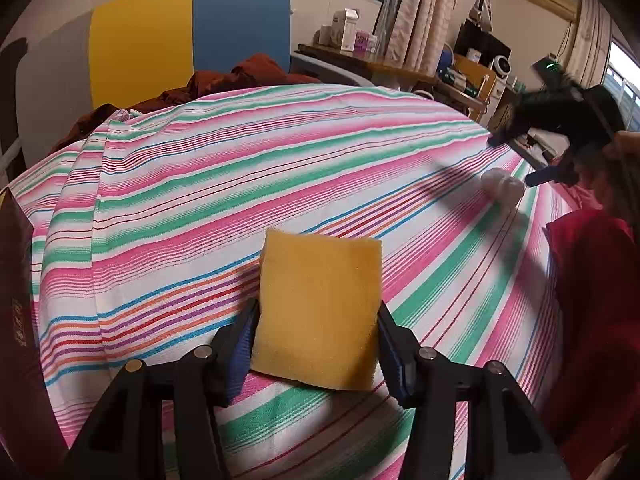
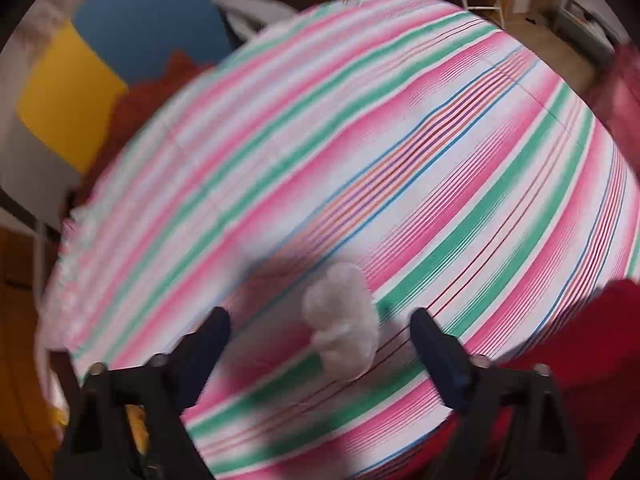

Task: Organize objects
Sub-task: 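Grasp the small white plastic bag with the right tool while the left tool holds the sponge, then carry the sponge and white bag to the gold tray and release both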

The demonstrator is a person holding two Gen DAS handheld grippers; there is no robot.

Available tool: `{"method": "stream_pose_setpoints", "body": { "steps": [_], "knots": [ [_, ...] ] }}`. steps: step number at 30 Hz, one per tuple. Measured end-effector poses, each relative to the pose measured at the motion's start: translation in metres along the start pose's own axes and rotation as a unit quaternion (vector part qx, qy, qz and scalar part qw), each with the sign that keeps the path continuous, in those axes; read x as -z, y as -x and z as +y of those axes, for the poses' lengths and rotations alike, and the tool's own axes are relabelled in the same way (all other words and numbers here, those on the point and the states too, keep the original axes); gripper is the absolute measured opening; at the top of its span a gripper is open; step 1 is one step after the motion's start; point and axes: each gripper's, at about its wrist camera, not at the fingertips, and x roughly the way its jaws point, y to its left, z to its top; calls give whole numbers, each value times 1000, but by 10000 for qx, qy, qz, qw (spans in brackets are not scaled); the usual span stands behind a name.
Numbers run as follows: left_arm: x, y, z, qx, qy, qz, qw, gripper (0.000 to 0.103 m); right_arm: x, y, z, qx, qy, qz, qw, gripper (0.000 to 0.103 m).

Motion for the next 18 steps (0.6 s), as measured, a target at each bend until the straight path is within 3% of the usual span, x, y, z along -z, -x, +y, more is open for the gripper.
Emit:
{"method": "stream_pose_setpoints", "body": {
  "steps": [2, 6, 9, 18],
  "knots": [
    [0, 0, 2, 47, 55, -2, 10000, 56, -2, -14, 5, 239, 251, 338, 9988, 66],
    [1, 0, 2, 46, 48, -31, 10000, 56, 1, -25, 16, 543, 652, 430, 9955, 39],
    [2, 0, 0, 6, 3, -48, 10000, 56, 8, -28, 21, 544, 841, 376, 9943, 39],
    [3, 1, -1, -46, -61, -81, 9999, 54, 40, -25, 46, -246, 1118, 454, 9924, 39]
  ]
}}
